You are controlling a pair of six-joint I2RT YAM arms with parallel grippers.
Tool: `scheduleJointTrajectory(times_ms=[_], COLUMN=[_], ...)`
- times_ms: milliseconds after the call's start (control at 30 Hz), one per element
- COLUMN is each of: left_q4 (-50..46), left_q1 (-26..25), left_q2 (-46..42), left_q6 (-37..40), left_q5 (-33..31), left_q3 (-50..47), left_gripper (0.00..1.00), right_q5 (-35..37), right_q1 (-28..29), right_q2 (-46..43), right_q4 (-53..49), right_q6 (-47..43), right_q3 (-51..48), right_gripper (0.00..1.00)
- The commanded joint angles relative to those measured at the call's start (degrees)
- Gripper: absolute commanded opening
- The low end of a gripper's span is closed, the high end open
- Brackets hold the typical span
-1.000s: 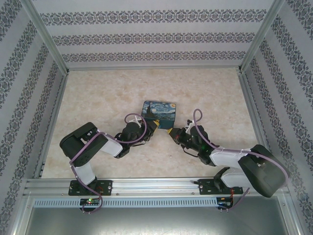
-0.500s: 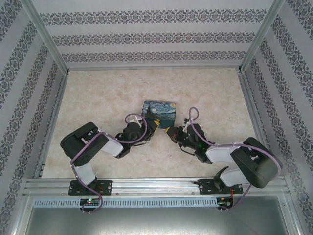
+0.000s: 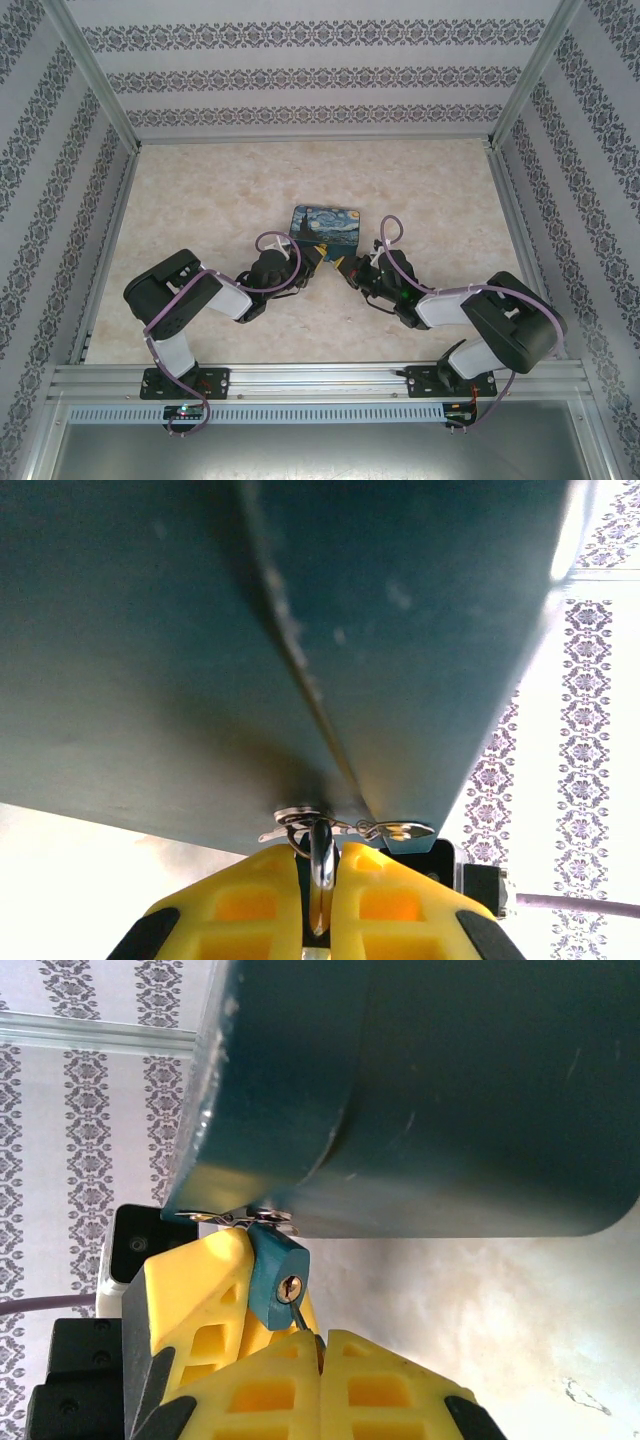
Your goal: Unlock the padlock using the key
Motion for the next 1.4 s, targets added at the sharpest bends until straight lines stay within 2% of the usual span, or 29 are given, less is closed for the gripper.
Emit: scheduleJointTrajectory(times_ms=[0,1000,1367], left_q4=[4.78,4.33,9.19], left_q1=[-0.78,-1.40,-3.79], left_q2=[0.11,0.46,1.98], left_q6=[-0.40,-0.08,-6.08], left_q5=[-0.54,-0.59,-2.75], left_q3=[1.00,1.57,3.30], left_gripper=[0.00,0.00,0.00], right_q5=[1.00,-0.88,0.31], right_q1=[0.40,-1.50,-1.49], right_q2=[0.91,1.77,4.42], right_q4=[2.29,2.58,6.38], right_q6=[0.35,0.47,2.18], right_q3=[1.46,4.06,4.94], right_gripper=[0.00,0.00,0.00])
